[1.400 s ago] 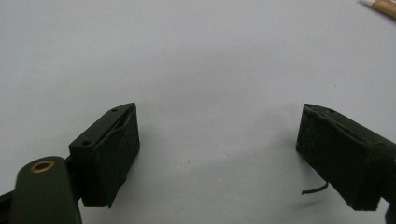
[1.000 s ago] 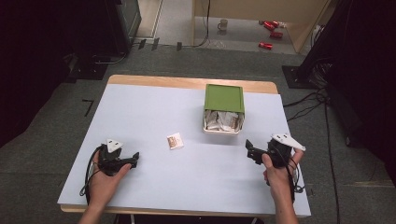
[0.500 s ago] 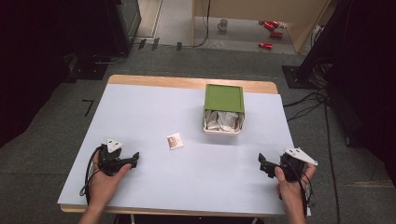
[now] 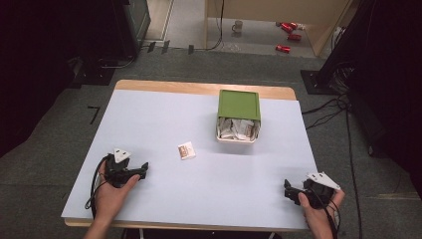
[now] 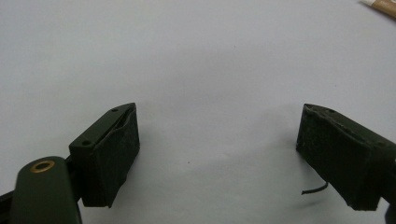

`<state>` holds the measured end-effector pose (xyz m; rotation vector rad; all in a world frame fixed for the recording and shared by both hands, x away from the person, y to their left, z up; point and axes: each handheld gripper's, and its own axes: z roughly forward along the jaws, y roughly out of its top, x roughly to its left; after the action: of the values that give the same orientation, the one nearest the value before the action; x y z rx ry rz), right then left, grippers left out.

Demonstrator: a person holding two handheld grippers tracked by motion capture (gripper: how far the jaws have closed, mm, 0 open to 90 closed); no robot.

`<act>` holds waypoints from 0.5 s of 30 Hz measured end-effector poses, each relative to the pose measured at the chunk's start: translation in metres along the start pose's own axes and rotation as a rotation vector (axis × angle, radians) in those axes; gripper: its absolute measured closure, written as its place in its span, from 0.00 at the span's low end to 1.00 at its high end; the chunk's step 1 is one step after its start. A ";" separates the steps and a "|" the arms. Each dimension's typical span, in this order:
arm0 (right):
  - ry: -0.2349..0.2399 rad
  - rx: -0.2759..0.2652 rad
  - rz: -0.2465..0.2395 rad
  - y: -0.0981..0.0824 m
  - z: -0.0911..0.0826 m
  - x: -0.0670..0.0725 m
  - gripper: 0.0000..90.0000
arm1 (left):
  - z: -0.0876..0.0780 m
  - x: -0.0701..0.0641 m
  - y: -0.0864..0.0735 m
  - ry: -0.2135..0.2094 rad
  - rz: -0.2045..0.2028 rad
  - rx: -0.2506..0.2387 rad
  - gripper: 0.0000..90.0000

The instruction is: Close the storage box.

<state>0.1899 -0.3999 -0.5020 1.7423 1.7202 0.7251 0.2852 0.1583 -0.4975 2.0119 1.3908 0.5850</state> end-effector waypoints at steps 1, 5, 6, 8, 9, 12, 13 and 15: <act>-0.003 0.006 -0.011 -0.001 0.002 0.001 0.00 | 0.000 0.000 0.000 0.000 0.000 0.000 0.15; 0.018 0.012 0.013 -0.002 0.003 -0.002 0.00 | 0.000 0.000 0.000 0.000 0.000 -0.001 0.15; 0.022 0.012 0.018 -0.002 0.003 -0.003 0.00 | 0.000 0.000 0.000 0.000 0.000 -0.001 0.15; 0.020 0.011 0.014 -0.002 0.003 -0.002 0.00 | 0.000 0.000 0.000 0.000 0.000 -0.001 0.15; 0.020 0.011 0.016 -0.002 0.003 -0.002 0.00 | 0.000 0.000 0.000 0.000 0.000 0.000 0.15; 0.021 0.012 0.017 -0.002 0.003 -0.003 0.00 | 0.000 0.000 0.000 0.000 0.000 -0.001 0.15; 0.021 0.013 0.017 -0.002 0.003 -0.003 0.00 | 0.000 0.000 0.000 0.000 0.000 0.000 0.15; 0.021 0.012 0.017 -0.002 0.003 -0.003 0.00 | 0.000 0.000 0.000 -0.001 0.000 0.000 0.15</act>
<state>0.1908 -0.4026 -0.5057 1.7657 1.7292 0.7441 0.2853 0.1584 -0.4974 2.0122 1.3905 0.5843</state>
